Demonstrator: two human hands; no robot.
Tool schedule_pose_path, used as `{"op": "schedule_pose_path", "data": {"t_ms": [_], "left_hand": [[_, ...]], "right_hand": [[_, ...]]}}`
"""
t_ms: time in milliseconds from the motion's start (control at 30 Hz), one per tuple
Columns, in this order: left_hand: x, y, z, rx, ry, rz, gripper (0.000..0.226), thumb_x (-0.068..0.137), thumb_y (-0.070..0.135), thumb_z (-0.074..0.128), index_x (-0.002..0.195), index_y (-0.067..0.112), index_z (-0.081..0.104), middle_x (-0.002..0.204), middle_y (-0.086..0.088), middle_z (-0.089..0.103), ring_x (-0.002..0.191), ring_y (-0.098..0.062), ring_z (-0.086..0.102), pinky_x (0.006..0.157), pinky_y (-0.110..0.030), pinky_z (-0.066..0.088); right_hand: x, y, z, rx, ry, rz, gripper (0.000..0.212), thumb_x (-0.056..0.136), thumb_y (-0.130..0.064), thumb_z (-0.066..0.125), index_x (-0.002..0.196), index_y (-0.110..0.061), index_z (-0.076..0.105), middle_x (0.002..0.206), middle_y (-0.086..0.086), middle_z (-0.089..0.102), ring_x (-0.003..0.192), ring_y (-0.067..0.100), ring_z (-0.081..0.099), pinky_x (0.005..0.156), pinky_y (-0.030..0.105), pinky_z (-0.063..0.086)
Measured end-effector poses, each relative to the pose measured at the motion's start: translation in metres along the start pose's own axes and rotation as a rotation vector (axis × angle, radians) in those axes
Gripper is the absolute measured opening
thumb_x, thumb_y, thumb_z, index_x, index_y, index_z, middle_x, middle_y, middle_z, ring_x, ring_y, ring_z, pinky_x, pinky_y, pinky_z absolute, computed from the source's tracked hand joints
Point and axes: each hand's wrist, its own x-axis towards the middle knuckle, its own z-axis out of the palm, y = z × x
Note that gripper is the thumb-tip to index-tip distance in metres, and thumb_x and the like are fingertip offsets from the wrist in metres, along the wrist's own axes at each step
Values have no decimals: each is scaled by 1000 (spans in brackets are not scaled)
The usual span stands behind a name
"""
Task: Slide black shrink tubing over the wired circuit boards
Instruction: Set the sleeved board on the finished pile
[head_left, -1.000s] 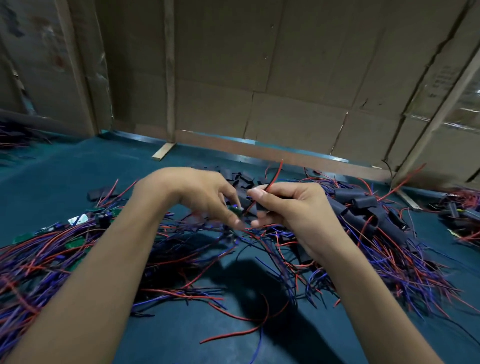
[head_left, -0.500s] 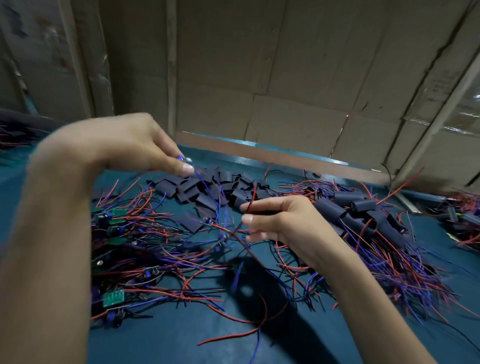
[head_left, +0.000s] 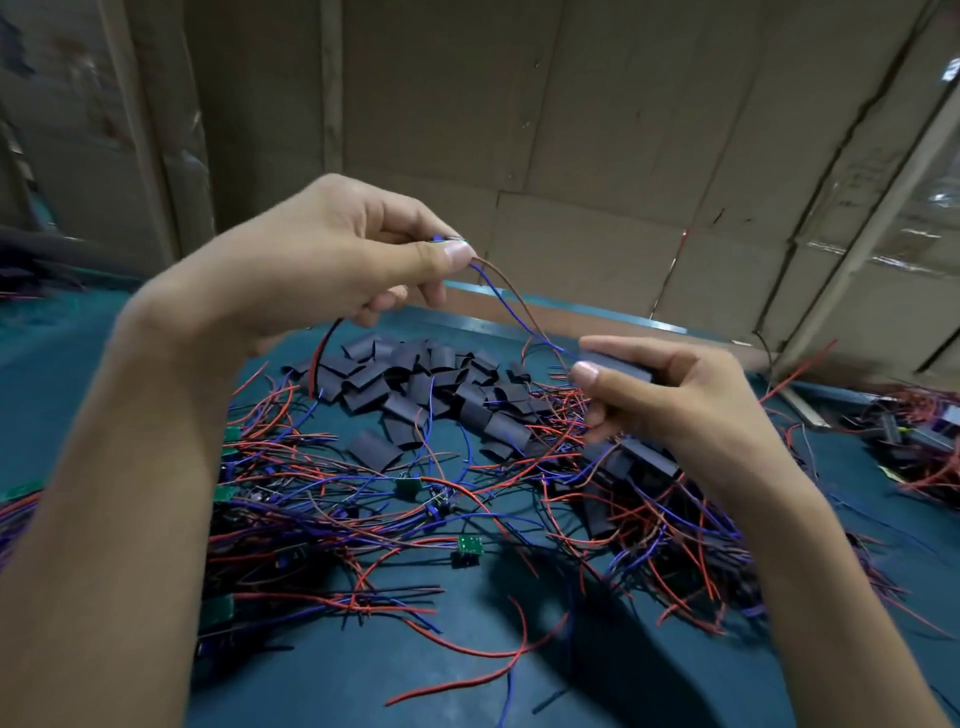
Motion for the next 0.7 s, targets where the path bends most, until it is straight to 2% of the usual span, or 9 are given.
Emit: {"op": "schedule_pose_path", "data": {"t_ms": [100, 200, 333, 367, 467, 533, 600, 700], "left_hand": [[3, 0, 3, -52, 45, 22, 33, 80, 42, 71, 95, 14, 76, 78, -3, 71, 54, -8, 47, 47, -17, 38], [3, 0, 3, -186, 120, 54, 28, 80, 33, 73, 92, 7, 72, 83, -11, 74, 66, -14, 67, 51, -20, 47], [2, -1, 1, -274, 112, 36, 3, 93, 6, 65, 94, 4, 67, 88, -18, 74, 77, -25, 74, 56, -25, 54], [2, -2, 2, -277, 99, 21, 7, 93, -1, 62, 95, 3, 67, 87, -18, 74, 77, -26, 74, 56, -25, 55], [3, -6, 5, -199, 37, -31, 19, 92, -7, 59, 102, 5, 70, 87, -15, 75, 81, -27, 75, 63, -27, 58], [7, -9, 9, -98, -13, -57, 26, 92, -5, 58, 106, 10, 73, 88, -14, 76, 83, -22, 75, 75, -31, 60], [11, -11, 16, 32, -45, -63, 32, 94, -1, 55, 107, 20, 75, 88, -9, 78, 85, -13, 75, 84, -27, 56], [14, -11, 29, 156, -96, -86, 34, 94, 8, 54, 103, 32, 76, 86, 2, 78, 90, -8, 73, 84, -26, 49]], "right_hand": [[-3, -5, -6, -18, -35, -64, 51, 69, -28, 87, 117, -15, 74, 75, 15, 75, 61, 27, 72, 67, 29, 61], [-3, -4, -9, -6, -19, -118, 55, 65, -24, 89, 117, -15, 75, 83, 11, 77, 66, 25, 73, 71, 27, 60], [-2, -3, -5, 100, 22, -208, 47, 72, -24, 87, 116, -13, 75, 74, 9, 74, 61, 24, 69, 66, 27, 58], [-2, -4, -3, 140, 57, -230, 47, 73, -28, 88, 116, -13, 76, 73, 8, 73, 60, 24, 67, 65, 29, 57], [-3, -10, -1, 227, 148, -265, 51, 70, -40, 89, 114, -17, 77, 80, 7, 72, 68, 25, 66, 62, 32, 55], [-3, -13, -1, 235, 166, -262, 57, 68, -44, 89, 115, -15, 77, 83, 9, 73, 71, 26, 66, 61, 32, 55], [-4, -14, -3, 232, 158, -254, 59, 68, -45, 90, 115, -13, 77, 84, 11, 73, 71, 26, 66, 62, 32, 55], [-5, -16, -4, 208, 163, -224, 57, 67, -46, 90, 114, -15, 78, 85, 12, 75, 73, 27, 68, 69, 34, 57]]}}
